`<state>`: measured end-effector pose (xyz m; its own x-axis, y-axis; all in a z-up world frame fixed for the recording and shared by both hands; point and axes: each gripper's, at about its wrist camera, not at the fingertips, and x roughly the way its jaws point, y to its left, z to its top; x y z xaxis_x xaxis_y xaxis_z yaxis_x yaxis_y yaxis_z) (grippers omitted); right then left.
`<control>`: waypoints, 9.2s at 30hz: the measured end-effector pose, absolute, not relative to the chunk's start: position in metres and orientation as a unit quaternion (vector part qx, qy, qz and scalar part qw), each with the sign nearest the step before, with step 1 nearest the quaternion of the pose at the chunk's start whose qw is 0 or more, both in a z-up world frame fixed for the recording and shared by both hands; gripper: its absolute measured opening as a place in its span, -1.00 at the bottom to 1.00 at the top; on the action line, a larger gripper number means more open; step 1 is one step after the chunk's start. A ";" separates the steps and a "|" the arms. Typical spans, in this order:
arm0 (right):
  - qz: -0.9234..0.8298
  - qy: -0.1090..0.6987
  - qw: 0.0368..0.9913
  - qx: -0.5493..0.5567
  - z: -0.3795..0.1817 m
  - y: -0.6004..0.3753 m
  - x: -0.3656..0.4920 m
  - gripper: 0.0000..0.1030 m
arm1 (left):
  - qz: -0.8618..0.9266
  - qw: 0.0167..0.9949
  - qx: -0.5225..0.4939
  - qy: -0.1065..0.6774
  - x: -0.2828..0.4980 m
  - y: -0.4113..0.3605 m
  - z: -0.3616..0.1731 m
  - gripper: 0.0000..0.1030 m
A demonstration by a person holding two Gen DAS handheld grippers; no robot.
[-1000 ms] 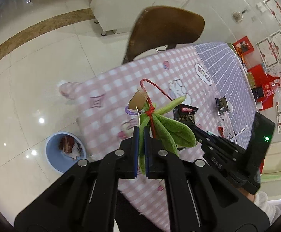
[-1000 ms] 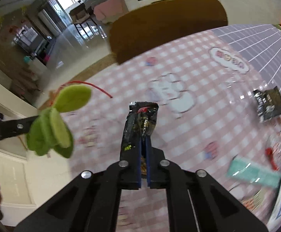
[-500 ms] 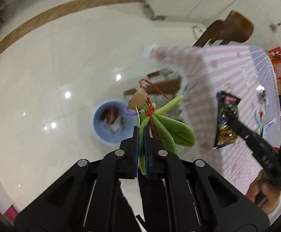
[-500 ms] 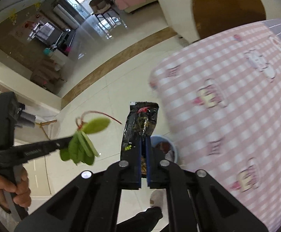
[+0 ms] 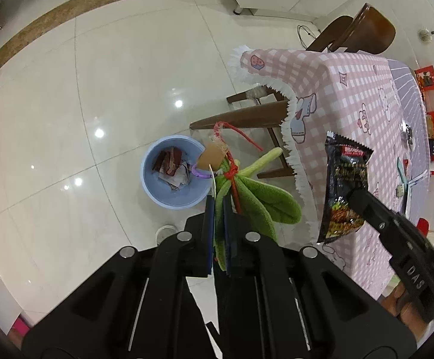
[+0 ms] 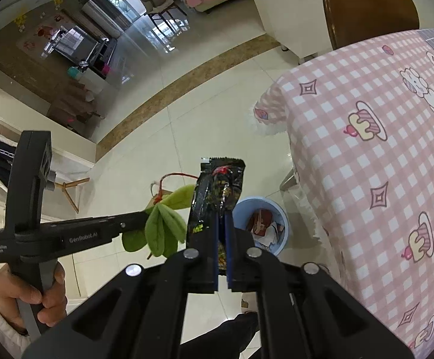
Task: Collect trash
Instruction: 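Carry the plush toy and snack packet with both tools over the blue bucket, then open the right tool to drop the packet while the left tool releases the plush toy, then swing both open tools back over the table, then grasp the clear plastic tray with the left tool while the right tool grasps the seaweed packet and wrapper, then lift the held items and carry both tools toward the blue bucket, then open the left tool over the bucket while the right tool releases its packet, then swing both open tools back over the table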
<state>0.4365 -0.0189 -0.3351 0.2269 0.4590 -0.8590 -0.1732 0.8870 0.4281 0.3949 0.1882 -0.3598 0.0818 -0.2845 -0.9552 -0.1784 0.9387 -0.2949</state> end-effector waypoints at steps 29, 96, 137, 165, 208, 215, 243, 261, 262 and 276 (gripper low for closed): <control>0.223 0.603 0.758 0.111 -0.361 0.013 0.441 -0.92 | -0.021 0.732 -0.193 0.653 0.377 0.219 -0.329 0.34; -0.061 0.522 0.841 0.132 -0.394 -0.448 0.498 0.02 | -0.201 0.759 -0.042 0.618 0.564 -0.252 -0.343 0.34; -0.034 0.506 0.841 0.188 -0.376 -0.438 0.499 -0.86 | -0.178 0.750 -0.101 0.629 0.579 -0.213 -0.346 -0.63; 0.146 0.504 0.837 0.155 -0.319 -0.215 0.509 -0.86 | -0.098 0.769 -0.226 0.591 0.484 0.028 -0.314 -0.87; 0.250 0.594 0.757 0.105 -0.367 0.062 0.451 -0.64 | 0.085 0.748 -0.216 0.622 0.349 0.281 -0.359 -0.87; 0.233 0.595 0.761 0.112 -0.364 0.046 0.449 -0.64 | 0.073 0.742 -0.190 0.639 0.358 0.263 -0.367 -0.87; 0.203 0.612 0.751 0.142 -0.379 -0.011 0.452 -0.64 | 0.055 0.689 -0.167 0.703 0.379 0.212 -0.409 0.61; 0.157 0.565 0.784 0.203 -0.343 -0.116 0.458 -0.64 | -0.028 0.792 -0.094 0.603 0.434 0.091 -0.299 0.61; 0.144 0.557 0.791 0.209 -0.338 -0.133 0.458 -0.64 | -0.039 0.795 -0.087 0.599 0.438 0.077 -0.294 0.61; -0.114 0.506 0.818 0.250 -0.337 -0.371 0.403 -0.53 | -0.282 0.754 0.046 0.592 0.458 -0.183 -0.313 0.61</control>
<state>0.4026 -0.3712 -0.3371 0.4623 0.0672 -0.8841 0.4387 0.8492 0.2940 0.4575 -0.1833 -0.3127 0.1403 -0.3696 -0.9185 0.4790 0.8372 -0.2638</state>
